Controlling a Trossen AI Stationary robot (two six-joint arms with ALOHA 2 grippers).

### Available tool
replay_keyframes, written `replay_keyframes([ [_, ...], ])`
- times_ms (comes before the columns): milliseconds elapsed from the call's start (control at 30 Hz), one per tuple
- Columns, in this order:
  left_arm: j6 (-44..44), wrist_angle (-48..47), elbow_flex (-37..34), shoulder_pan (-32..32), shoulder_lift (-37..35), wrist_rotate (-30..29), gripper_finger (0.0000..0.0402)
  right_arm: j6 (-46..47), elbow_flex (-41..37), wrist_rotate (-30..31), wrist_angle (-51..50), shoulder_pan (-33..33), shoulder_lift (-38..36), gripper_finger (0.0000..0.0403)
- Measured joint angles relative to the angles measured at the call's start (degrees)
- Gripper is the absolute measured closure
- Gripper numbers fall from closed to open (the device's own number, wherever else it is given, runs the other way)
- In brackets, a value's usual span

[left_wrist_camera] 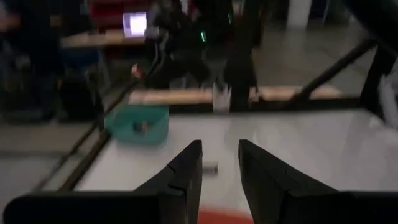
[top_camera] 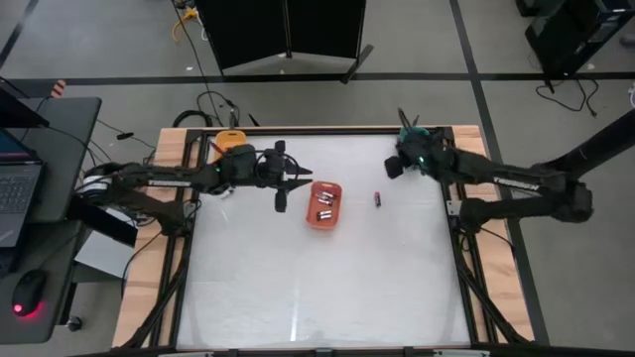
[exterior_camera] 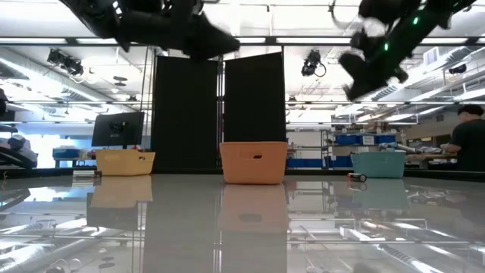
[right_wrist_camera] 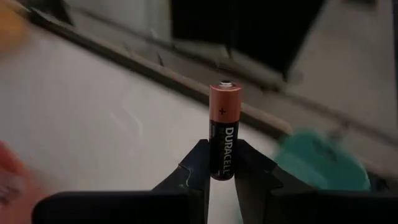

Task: Sort batteries
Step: Put the black-brown battery into the green bin

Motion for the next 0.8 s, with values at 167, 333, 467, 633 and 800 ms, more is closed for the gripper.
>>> replay_keyframes([
  [167,-0.17,-11.85,0.02,0.71,-3.37,-2.77,0.0299,0.58,0.0,-6.64,-3.31,-11.0,6.38,0.0345],
  [333,-0.41,-23.25,0.0,0.81,-5.28,-6.0,0.0304,0.82,0.02,-12.87,-3.79,-18.31,13.17,0.0345],
  [467,-2.3,-29.11,-0.02,0.79,-5.42,-8.27,0.0305,1.13,0.02,-15.91,-3.9,-21.51,18.66,0.0343],
  [633,-3.84,-32.11,-0.02,0.79,-5.42,-8.66,0.0305,1.13,0.02,-15.93,-3.87,-24.05,24.85,0.0341],
  [800,-4.14,-31.55,-0.02,0.77,-5.42,-8.63,0.0305,1.57,0.02,-15.93,-3.56,-25.45,28.5,0.0334],
])
